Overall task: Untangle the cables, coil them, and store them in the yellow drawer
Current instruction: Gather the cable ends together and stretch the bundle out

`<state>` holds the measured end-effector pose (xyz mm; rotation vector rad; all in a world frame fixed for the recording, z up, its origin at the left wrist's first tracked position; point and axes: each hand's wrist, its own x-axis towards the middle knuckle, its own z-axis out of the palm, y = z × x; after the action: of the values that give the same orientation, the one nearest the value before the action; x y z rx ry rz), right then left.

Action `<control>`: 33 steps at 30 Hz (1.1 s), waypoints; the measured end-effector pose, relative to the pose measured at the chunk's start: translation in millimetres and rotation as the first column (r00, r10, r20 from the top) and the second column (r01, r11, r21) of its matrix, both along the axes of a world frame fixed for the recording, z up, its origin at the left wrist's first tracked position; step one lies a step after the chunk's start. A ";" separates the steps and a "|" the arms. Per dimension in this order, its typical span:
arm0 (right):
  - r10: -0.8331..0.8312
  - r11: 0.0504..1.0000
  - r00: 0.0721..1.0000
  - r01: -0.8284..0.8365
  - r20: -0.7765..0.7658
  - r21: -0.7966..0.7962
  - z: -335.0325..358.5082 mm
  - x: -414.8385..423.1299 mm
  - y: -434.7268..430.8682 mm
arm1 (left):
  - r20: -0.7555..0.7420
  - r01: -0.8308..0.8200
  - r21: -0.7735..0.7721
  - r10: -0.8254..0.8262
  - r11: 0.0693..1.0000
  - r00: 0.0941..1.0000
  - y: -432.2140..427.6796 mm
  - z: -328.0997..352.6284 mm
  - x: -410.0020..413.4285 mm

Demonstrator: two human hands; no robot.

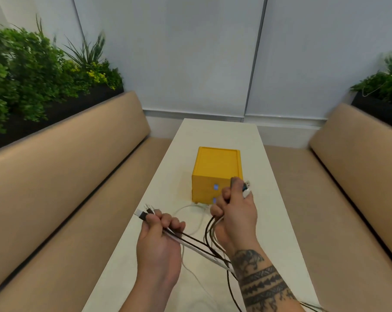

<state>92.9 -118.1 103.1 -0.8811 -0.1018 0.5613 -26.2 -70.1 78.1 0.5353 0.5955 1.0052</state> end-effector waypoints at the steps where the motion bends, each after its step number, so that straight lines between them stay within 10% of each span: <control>1: 0.017 1.000 1.000 -0.017 -0.017 -0.004 2.0 6.7 -1.1 | 0.041 0.041 0.027 -0.042 0.999 0.998 4.3 -0.6 -4.7; 6: 0.498 0.809 0.854 -0.396 0.151 -0.435 3.2 -5.6 -2.7 | 0.025 0.296 0.269 -0.314 0.916 0.949 4.3 -3.2 -10.7; 12: 0.665 0.683 0.744 -0.639 -0.062 -0.354 6.5 -12.2 2.4 | -0.139 0.556 0.368 -0.547 0.746 0.826 11.9 -9.2 -19.2; 17: 0.515 0.825 0.855 -0.516 -0.069 -0.232 12.5 -4.2 14.0 | -0.256 0.618 0.374 -0.563 0.692 0.786 11.0 -15.2 -25.4; 24: 0.363 0.917 0.925 -0.334 0.110 -0.219 19.6 -6.5 19.0 | -0.356 0.323 0.257 -0.222 0.911 0.908 8.5 -8.8 -17.5; 33: 0.493 0.815 0.717 -0.181 0.493 -0.551 6.7 -41.4 22.2 | -0.365 0.246 0.252 -0.143 0.936 0.920 3.5 6.8 -6.6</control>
<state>51.4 -95.8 109.8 -1.5290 -0.7871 0.6413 -32.8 -66.6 84.8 1.0311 0.6875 0.8158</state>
